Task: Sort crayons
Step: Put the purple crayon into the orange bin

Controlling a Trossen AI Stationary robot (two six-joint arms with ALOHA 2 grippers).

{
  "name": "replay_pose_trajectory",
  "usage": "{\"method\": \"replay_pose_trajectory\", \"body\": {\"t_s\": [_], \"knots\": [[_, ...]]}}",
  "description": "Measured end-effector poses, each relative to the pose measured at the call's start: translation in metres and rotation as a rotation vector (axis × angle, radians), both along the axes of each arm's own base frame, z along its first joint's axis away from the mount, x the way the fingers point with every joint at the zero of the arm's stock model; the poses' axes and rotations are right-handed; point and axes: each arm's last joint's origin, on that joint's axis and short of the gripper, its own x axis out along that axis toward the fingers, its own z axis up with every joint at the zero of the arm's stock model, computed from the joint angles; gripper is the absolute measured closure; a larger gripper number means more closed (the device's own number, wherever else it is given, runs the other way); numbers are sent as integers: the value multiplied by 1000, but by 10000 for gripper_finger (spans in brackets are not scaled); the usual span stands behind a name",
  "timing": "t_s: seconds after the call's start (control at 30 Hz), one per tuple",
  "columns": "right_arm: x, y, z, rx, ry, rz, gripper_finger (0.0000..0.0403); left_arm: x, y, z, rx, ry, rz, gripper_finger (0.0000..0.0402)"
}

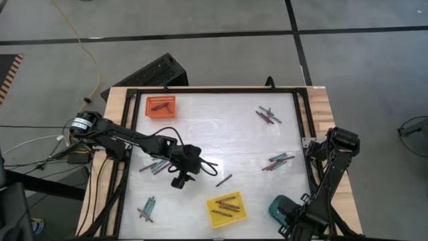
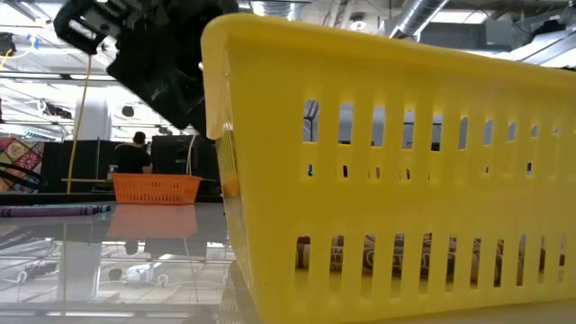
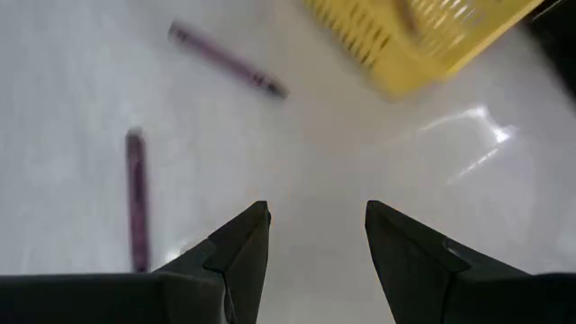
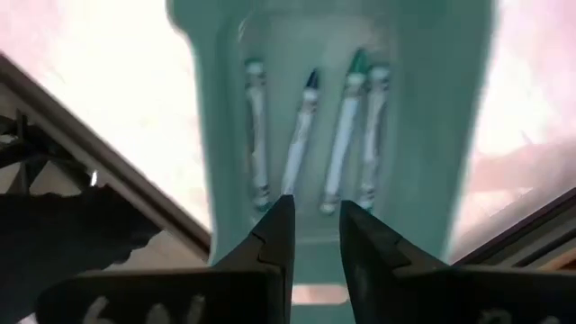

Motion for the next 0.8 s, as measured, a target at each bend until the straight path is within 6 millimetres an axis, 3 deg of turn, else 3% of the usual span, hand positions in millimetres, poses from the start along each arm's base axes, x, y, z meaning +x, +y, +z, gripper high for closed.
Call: {"method": "replay_pose_trajectory", "body": {"t_s": [0.17,0.37,0.53,0.8], "knots": [[-3,-12,13,-56,-57,-5,319,-3,8,-4,80,47,42,228],[-7,-29,33,-121,-197,-12,319,4,19,0,177,-56,25,228],[-5,-38,45,-156,-312,14,319,12,37,2,156,-116,53,228],[17,-53,50,-266,-415,100,319,29,48,-32,112,-33,88,228]]}}
